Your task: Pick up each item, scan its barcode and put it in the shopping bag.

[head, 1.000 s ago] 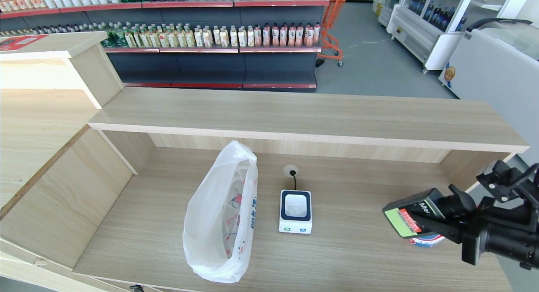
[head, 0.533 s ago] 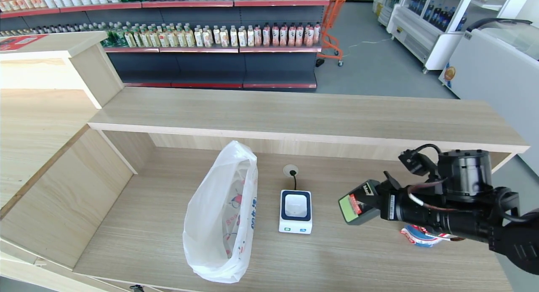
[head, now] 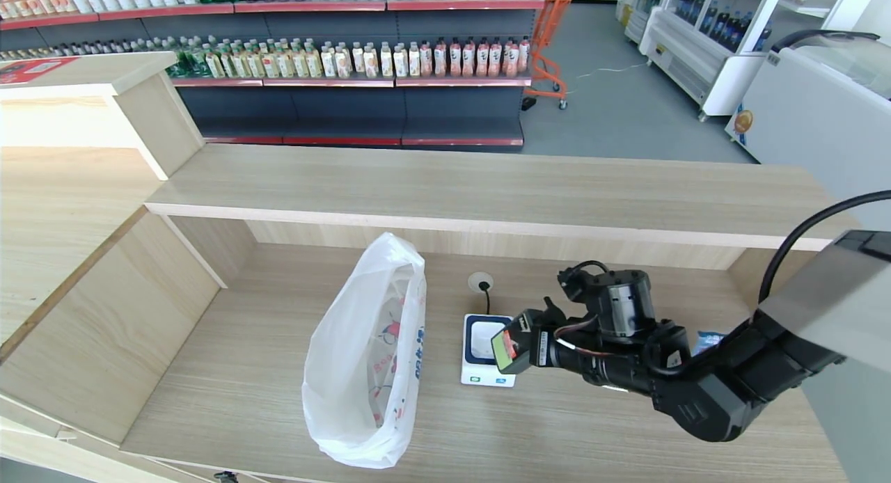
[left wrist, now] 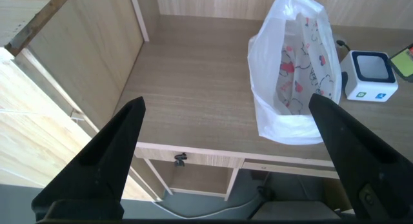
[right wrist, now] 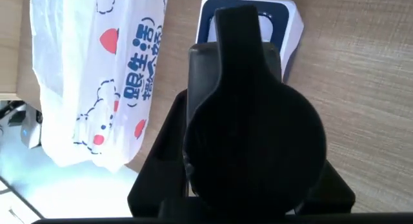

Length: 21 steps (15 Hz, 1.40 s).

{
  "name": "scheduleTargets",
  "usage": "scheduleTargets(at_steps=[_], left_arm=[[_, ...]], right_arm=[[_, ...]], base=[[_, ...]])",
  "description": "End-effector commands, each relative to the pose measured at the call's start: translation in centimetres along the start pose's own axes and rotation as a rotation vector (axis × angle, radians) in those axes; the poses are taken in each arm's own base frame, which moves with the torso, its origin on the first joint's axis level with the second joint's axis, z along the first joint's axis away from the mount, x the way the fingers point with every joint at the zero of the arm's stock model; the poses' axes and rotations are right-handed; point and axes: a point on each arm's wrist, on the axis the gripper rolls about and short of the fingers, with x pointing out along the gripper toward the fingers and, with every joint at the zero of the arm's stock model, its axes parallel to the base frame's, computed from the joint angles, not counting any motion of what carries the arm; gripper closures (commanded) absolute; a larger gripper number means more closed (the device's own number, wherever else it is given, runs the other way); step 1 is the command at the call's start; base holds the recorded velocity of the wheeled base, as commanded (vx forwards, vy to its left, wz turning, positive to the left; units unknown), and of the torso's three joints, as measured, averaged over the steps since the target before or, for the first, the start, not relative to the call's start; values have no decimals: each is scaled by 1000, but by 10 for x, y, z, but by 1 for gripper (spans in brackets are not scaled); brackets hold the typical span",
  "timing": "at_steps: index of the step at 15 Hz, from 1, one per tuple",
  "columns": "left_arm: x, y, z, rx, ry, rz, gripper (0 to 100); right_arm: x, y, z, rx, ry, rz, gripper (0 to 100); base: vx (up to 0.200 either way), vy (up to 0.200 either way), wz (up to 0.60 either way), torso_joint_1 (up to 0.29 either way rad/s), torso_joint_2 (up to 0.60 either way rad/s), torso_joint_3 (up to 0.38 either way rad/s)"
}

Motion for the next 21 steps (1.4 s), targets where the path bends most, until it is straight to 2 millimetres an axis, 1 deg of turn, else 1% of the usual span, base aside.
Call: scheduleTargets(at_steps=[1, 5, 8, 10, 12, 13, 15, 16, 17, 19, 20, 21], left_arm=[[0, 0, 0, 0, 1, 0, 0], [0, 0, 0, 0, 0, -1, 0], [0, 0, 0, 0, 0, 0, 0], [0, 0, 0, 0, 1, 0, 0], [0, 0, 0, 0, 1, 0, 0], [0, 0, 0, 0, 0, 0, 0], [0, 0, 0, 0, 1, 0, 0], [0, 0, 0, 0, 1, 0, 0], [0, 0, 0, 0, 1, 0, 0], [0, 0, 0, 0, 1, 0, 0], [0, 0, 0, 0, 1, 0, 0], [0, 0, 0, 0, 1, 0, 0]], right_arm=[[29, 2, -15, -12, 33, -7, 100], [50, 16, -13, -30, -3, 5, 100], [60, 16, -19, -36, -1, -6, 100], [64, 15, -21, -36, -16, -38, 100], [64, 15, -20, -34, -23, -37, 100], [60, 18, -13, -23, -54, -21, 100], [37, 31, 12, 64, -126, 28, 100], [12, 41, 30, 111, -167, 55, 100], [-17, 44, 42, 114, -185, 66, 100], [-75, 47, 52, 84, -191, 97, 100], [-101, 44, 54, -3, -199, 81, 100], [-119, 37, 52, -102, -202, 48, 100]], base=[[0, 0, 0, 0, 0, 0], [0, 0, 0, 0, 0, 0], [0, 0, 0, 0, 0, 0], [0, 0, 0, 0, 0, 0], [0, 0, 0, 0, 0, 0], [0, 0, 0, 0, 0, 0], [0, 0, 0, 0, 0, 0], [0, 0, 0, 0, 0, 0], [0, 0, 0, 0, 0, 0], [0, 0, 0, 0, 0, 0], [0, 0, 0, 0, 0, 0], [0, 0, 0, 0, 0, 0]])
